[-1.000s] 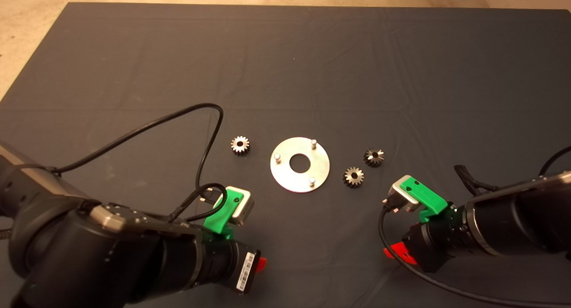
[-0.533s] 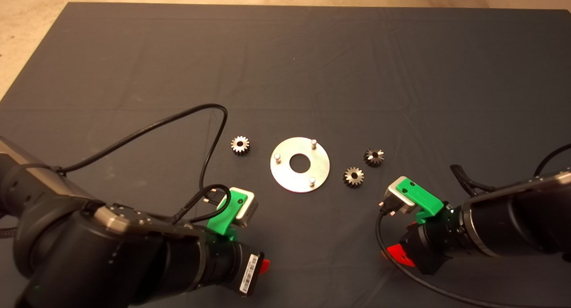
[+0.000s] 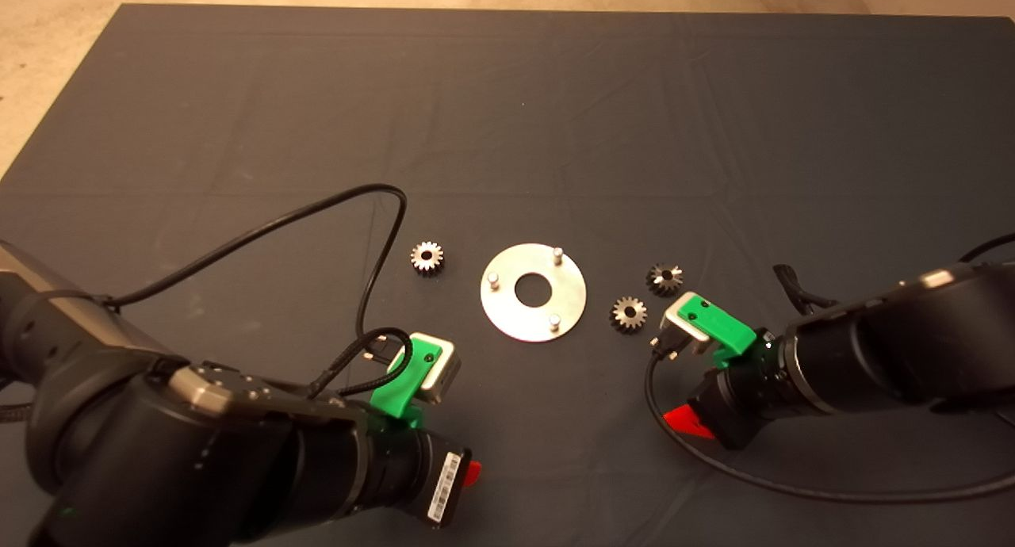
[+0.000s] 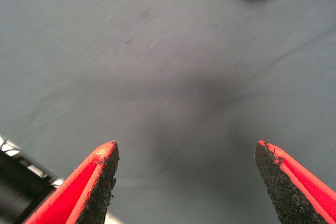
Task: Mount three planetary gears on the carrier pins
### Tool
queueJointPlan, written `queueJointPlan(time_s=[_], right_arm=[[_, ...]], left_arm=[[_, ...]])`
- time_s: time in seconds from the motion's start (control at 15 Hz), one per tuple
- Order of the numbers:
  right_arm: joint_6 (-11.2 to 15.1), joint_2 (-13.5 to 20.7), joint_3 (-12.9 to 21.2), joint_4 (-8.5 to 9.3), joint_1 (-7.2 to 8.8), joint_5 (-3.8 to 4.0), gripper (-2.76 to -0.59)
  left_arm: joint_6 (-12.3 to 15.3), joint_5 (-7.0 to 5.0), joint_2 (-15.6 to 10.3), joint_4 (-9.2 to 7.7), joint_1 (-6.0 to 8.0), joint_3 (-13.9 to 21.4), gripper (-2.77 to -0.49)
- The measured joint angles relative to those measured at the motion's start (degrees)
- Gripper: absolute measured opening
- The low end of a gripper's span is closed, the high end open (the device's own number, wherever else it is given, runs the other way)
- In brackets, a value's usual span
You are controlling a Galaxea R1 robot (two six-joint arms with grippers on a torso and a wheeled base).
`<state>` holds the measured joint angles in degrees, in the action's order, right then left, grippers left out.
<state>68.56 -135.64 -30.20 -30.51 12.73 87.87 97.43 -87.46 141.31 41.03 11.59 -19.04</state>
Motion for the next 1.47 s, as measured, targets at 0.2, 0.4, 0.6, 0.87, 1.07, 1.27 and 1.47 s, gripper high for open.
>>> queueJointPlan(time_s=[0.2, 0.4, 0.6, 0.87, 1.07, 1.27, 1.47], right_arm=[[-2.6, -1.1, -2.6, -0.05, 0.02, -0.05, -1.44], [-3.7, -1.3, -4.6, -1.10, 0.29, -0.05, -1.44], [-5.3, -2.4, -6.5, -2.13, 0.30, -0.06, -1.44], [-6.5, -2.8, -8.6, -3.33, 0.30, -0.11, -1.44], [-7.5, -3.5, -10.1, -4.43, 0.30, -0.06, -1.44], [-7.9, -3.7, -11.3, -4.69, 0.30, -0.13, -1.44], [-8.1, -3.8, -12.0, -5.60, 0.30, -0.13, -1.44]], left_arm=[[0.0, 0.00, 0.2, 0.00, -0.02, 0.0, -1.77], [0.0, -0.02, 0.4, 0.02, 0.00, 0.0, -1.77], [0.0, 0.00, 0.6, 0.26, 0.00, 0.0, -1.77], [0.0, 0.00, 0.7, 0.41, 0.00, 0.0, -1.77], [0.0, 0.00, 0.6, 0.44, 0.00, 0.0, -1.77], [0.0, -0.02, 0.7, 0.50, 0.00, 0.0, -1.77], [0.0, 0.00, 0.8, 0.61, 0.00, 0.0, -1.77]])
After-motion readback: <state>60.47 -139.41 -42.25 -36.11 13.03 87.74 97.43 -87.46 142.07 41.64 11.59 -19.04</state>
